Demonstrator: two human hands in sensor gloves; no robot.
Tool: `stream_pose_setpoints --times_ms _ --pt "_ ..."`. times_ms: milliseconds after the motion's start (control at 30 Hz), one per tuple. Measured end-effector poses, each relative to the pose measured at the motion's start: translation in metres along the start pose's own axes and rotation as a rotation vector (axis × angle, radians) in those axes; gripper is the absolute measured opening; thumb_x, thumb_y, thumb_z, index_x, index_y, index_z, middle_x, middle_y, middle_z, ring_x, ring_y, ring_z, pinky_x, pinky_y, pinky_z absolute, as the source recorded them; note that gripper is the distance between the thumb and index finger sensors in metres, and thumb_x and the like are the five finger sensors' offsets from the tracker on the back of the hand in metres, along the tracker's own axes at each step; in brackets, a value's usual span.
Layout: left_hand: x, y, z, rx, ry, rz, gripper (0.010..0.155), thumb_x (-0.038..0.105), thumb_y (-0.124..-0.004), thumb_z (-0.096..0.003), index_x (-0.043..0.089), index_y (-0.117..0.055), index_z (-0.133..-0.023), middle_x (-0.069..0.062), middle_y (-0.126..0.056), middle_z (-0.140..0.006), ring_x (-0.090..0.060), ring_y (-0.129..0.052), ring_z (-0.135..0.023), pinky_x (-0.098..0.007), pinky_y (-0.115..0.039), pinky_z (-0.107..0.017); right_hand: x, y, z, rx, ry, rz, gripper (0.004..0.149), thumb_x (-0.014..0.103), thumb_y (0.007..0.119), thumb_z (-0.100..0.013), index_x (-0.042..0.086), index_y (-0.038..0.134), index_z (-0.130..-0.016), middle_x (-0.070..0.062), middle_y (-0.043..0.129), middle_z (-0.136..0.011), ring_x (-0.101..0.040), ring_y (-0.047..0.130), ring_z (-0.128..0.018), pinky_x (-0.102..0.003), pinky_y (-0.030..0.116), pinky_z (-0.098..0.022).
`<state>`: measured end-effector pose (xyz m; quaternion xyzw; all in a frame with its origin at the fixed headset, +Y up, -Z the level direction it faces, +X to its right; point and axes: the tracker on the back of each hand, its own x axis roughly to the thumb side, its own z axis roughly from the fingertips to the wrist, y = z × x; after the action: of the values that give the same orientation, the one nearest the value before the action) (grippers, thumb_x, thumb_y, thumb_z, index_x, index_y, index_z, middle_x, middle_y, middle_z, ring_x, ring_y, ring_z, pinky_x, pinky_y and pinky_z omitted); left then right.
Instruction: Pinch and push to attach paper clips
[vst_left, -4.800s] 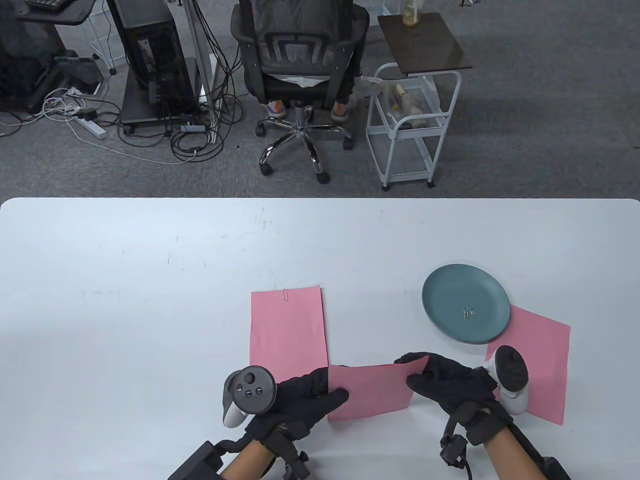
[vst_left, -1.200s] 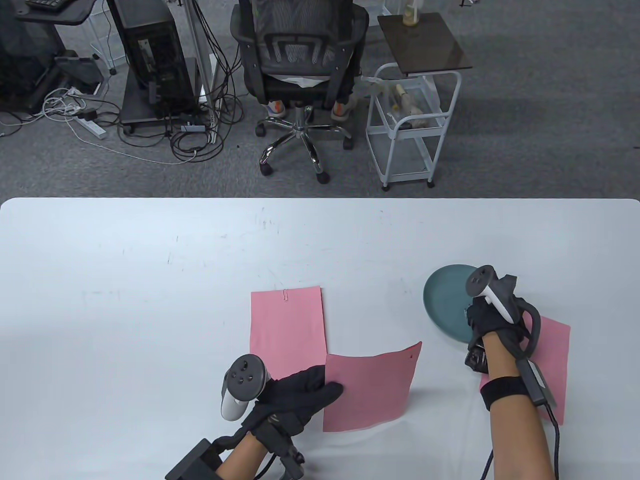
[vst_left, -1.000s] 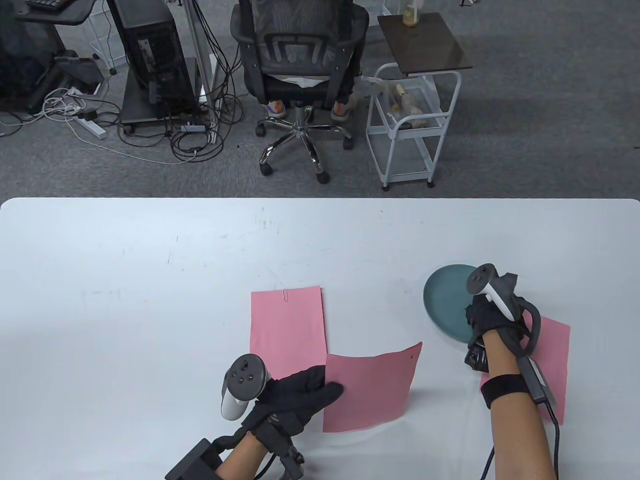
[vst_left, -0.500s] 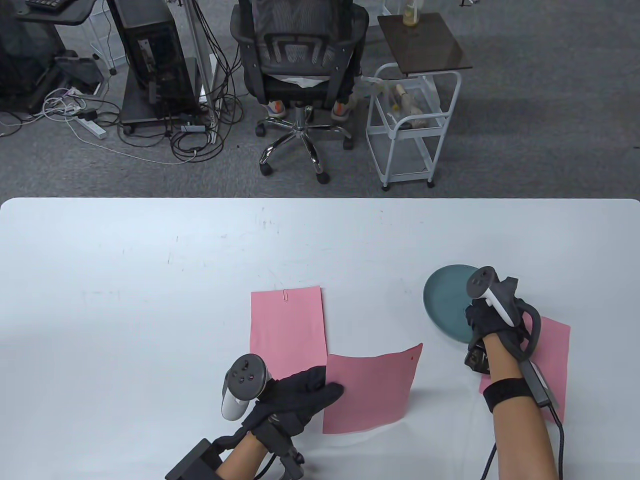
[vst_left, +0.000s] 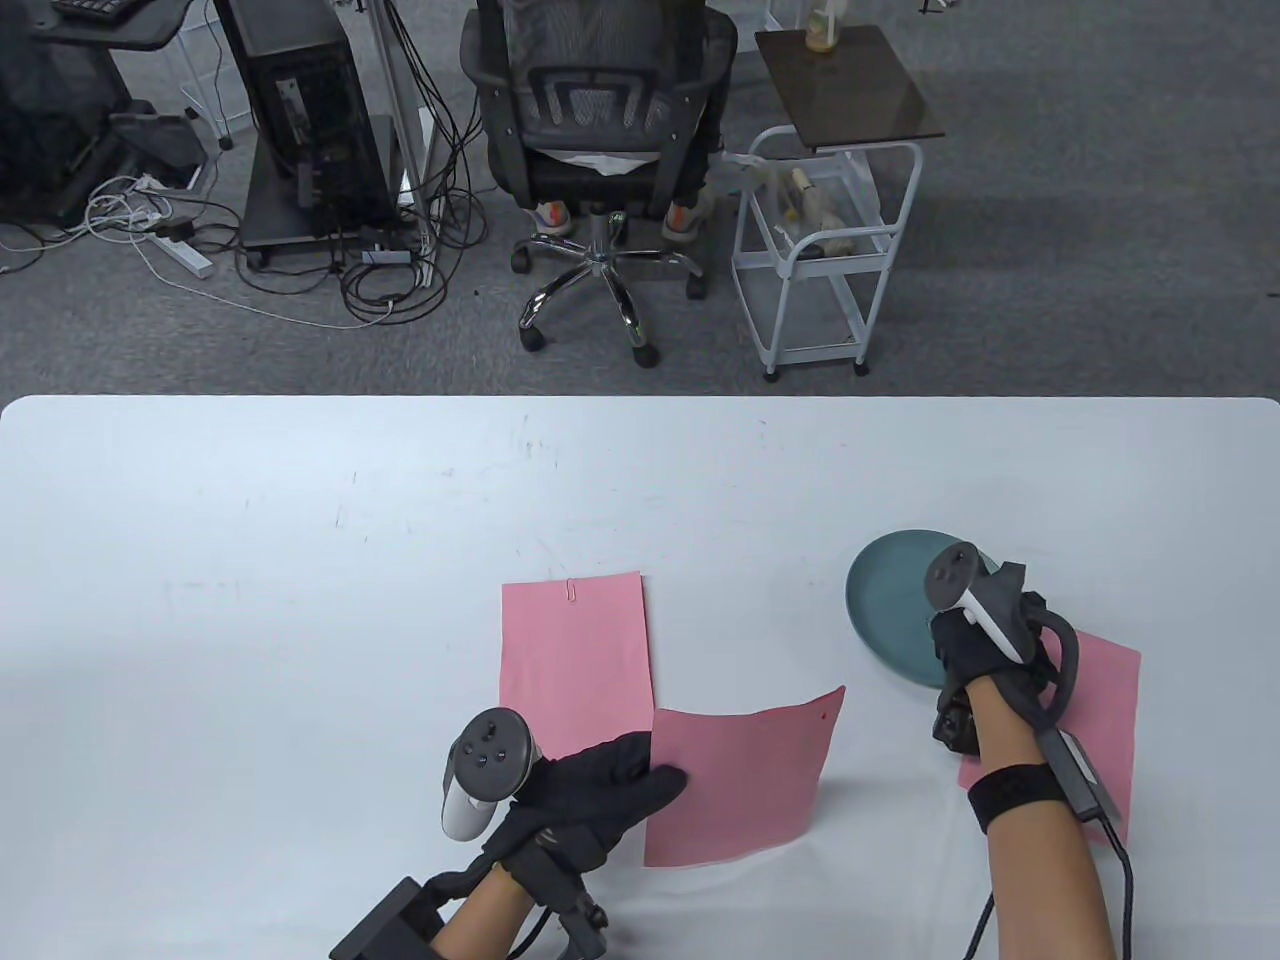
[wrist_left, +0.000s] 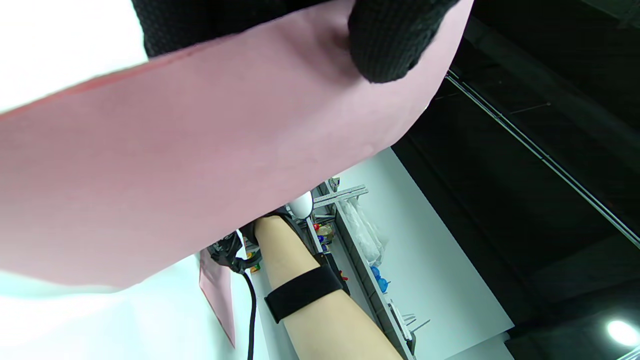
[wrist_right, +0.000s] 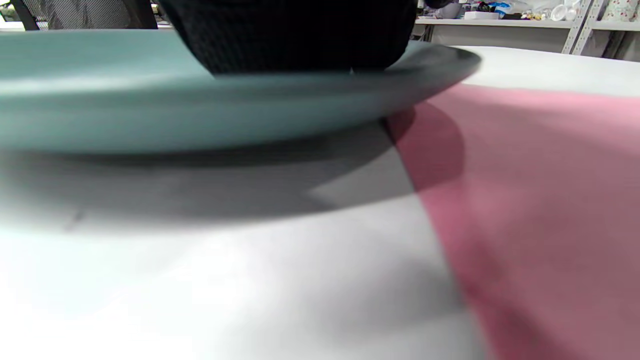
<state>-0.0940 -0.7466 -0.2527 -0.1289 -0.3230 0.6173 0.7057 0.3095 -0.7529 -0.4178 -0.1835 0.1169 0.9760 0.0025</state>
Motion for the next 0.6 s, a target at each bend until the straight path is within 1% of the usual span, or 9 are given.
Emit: stream_pose_setpoints --times_ms 33,100,133,167,267,367,400,500,600 --pt "0.000 0.000 0.000 0.001 -0.002 0.000 0.042 0.034 -0.077 -0.0643 0.020 -0.074 -0.104 -0.006 -0.090 -0.099 -0.028 -0.096 -0.085 -0.052 -0.075 -0.069 -0.001 0.000 0.001 -0.004 -0.011 -0.012 0.037 0.034 0.075 -0.060 0.021 0.072 -0.095 -0.004 0.066 -0.105 -0.029 0.059 -0.100 -0.053 0.029 -0.085" --pt "0.001 0.001 0.001 0.002 -0.005 0.000 0.042 0.034 -0.076 -0.0643 0.020 -0.074 -0.104 -0.006 -0.090 -0.099 -0.028 -0.096 -0.085 -0.052 -0.075 -0.069 -0.002 -0.003 0.006 -0.048 -0.045 -0.074 0.038 0.034 0.075 -0.060 0.022 0.070 -0.095 -0.005 0.067 -0.105 -0.030 0.062 -0.098 -0.054 0.032 -0.085" --pt "0.001 0.001 0.000 0.002 -0.005 0.001 0.042 0.034 -0.076 -0.0643 0.020 -0.074 -0.104 -0.006 -0.090 -0.099 -0.028 -0.096 -0.085 -0.052 -0.075 -0.069 -0.004 -0.007 0.010 -0.091 -0.062 -0.109 0.038 0.033 0.076 -0.059 0.022 0.071 -0.095 -0.006 0.070 -0.104 -0.030 0.066 -0.097 -0.054 0.036 -0.084" --pt "0.001 0.001 0.000 0.001 -0.004 0.001 0.042 0.034 -0.076 -0.0645 0.020 -0.074 -0.104 -0.006 -0.090 -0.099 -0.028 -0.096 -0.085 -0.052 -0.075 -0.069 -0.004 -0.010 0.012 -0.111 -0.076 -0.137 0.038 0.033 0.076 -0.059 0.022 0.071 -0.094 -0.006 0.072 -0.103 -0.030 0.069 -0.095 -0.055 0.040 -0.083" --pt "0.001 0.000 0.001 -0.001 0.001 0.001 0.042 0.034 -0.077 -0.0643 0.020 -0.074 -0.104 -0.006 -0.090 -0.099 -0.028 -0.096 -0.085 -0.052 -0.075 -0.069 -0.009 -0.023 0.025 -0.183 -0.145 -0.276 0.037 0.033 0.082 -0.056 0.019 0.077 -0.090 -0.009 0.086 -0.092 -0.030 0.087 -0.080 -0.056 0.059 -0.075" --pt "0.001 0.000 0.001 -0.001 0.000 -0.002 0.042 0.033 -0.077 -0.0643 0.020 -0.075 -0.104 -0.006 -0.090 -0.098 -0.029 -0.096 -0.084 -0.052 -0.075 -0.069 -0.012 -0.037 0.040 -0.265 -0.216 -0.370 0.035 0.033 0.087 -0.052 0.017 0.081 -0.082 -0.008 0.093 -0.081 -0.026 0.096 -0.066 -0.053 0.071 -0.067" --pt "0.001 0.000 0.001 -0.001 0.000 -0.003 0.042 0.034 -0.077 -0.0642 0.020 -0.074 -0.104 -0.006 -0.090 -0.098 -0.028 -0.096 -0.084 -0.052 -0.075 -0.069 -0.012 -0.040 0.043 -0.273 -0.229 -0.378 0.035 0.033 0.088 -0.051 0.017 0.081 -0.081 -0.007 0.093 -0.079 -0.025 0.097 -0.064 -0.053 0.072 -0.066" --pt "0.001 0.001 0.001 0.000 0.001 -0.003 0.042 0.033 -0.077 -0.0642 0.020 -0.075 -0.104 -0.006 -0.090 -0.098 -0.029 -0.096 -0.084 -0.052 -0.075 -0.069 -0.012 -0.061 0.062 -0.324 -0.294 -0.437 0.035 0.034 0.089 -0.050 0.017 0.082 -0.081 -0.007 0.095 -0.077 -0.024 0.098 -0.061 -0.052 0.074 -0.065" --pt "0.001 0.001 0.002 0.001 0.002 -0.001 0.042 0.033 -0.077 -0.0642 0.020 -0.075 -0.104 -0.006 -0.090 -0.098 -0.028 -0.096 -0.084 -0.052 -0.075 -0.069 -0.012 -0.086 0.084 -0.368 -0.370 -0.565 0.035 0.033 0.090 -0.050 0.018 0.084 -0.082 -0.007 0.096 -0.076 -0.024 0.099 -0.060 -0.052 0.074 -0.064"
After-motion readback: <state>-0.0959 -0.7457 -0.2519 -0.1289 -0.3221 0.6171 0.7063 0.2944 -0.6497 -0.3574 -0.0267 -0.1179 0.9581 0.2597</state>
